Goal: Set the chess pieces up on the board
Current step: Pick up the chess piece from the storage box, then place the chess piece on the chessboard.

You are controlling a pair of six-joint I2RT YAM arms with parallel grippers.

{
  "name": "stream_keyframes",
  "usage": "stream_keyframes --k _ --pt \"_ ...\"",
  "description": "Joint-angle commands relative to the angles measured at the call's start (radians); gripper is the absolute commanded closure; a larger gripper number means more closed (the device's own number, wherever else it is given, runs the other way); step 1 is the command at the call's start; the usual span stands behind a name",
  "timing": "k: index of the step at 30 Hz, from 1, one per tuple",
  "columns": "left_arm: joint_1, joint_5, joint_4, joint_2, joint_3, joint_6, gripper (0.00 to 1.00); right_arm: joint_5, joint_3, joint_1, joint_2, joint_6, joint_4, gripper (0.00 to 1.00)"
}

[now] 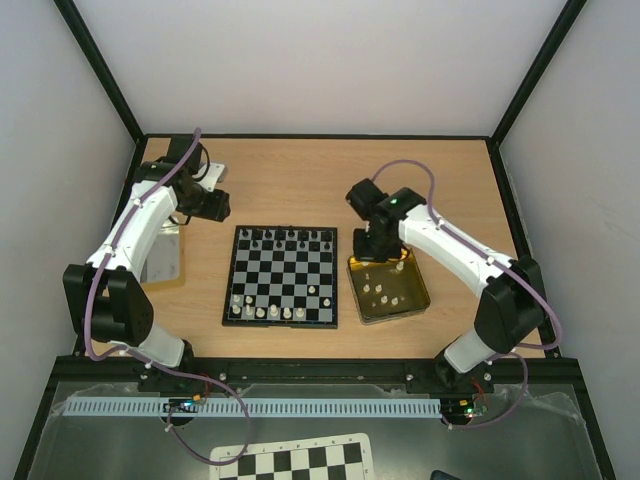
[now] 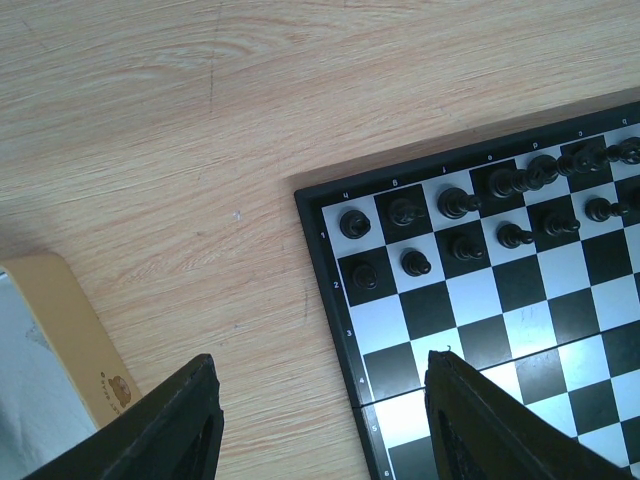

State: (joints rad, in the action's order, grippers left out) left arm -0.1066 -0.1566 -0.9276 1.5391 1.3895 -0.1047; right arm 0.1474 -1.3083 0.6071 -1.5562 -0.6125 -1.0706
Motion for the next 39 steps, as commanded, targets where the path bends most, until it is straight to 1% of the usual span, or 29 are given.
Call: stream_keyframes --k 1,6,11,16,19,22,25,29,32,39 --pt "-0.005 0.000 -0.016 -0.005 0.024 -0.003 0.44 0.025 0.016 0.105 0.008 -0.076 -0.063 0.98" --pt "-0.005 0.000 -0.017 -0.003 0.026 -0.001 0.44 0.070 0.032 0.200 -0.012 -0.113 -0.021 0.98" --pt "-0.005 0.014 -0.012 -0.013 0.012 -0.001 0.44 0.041 -0.023 0.266 -0.054 -0.123 -0.026 0.98" --pt "0.005 0.052 -0.003 -0.046 -0.022 -0.004 0.44 -0.012 -0.093 0.266 -0.045 -0.104 -0.039 0.98" --pt "0.057 0.056 0.029 -0.072 -0.070 -0.010 0.45 -0.067 -0.135 0.266 -0.035 -0.087 -0.050 0.98" --pt "0.106 0.071 0.028 -0.087 -0.079 -0.013 0.45 -0.110 -0.158 0.265 -0.027 -0.071 -0.048 0.98" --pt "0.174 0.089 0.017 -0.110 -0.067 -0.017 0.46 -0.110 -0.136 0.266 -0.016 -0.084 -0.029 0.98" --pt "0.254 0.068 0.022 -0.131 -0.080 -0.007 0.46 -0.093 -0.045 0.267 0.022 -0.147 0.051 0.98" --pt "0.261 0.058 0.019 -0.159 -0.084 -0.003 0.45 -0.076 -0.036 0.266 0.011 -0.191 0.072 0.98" --pt "0.247 0.010 0.008 -0.184 -0.096 0.012 0.45 -0.133 -0.120 0.268 -0.047 -0.271 0.044 0.98"
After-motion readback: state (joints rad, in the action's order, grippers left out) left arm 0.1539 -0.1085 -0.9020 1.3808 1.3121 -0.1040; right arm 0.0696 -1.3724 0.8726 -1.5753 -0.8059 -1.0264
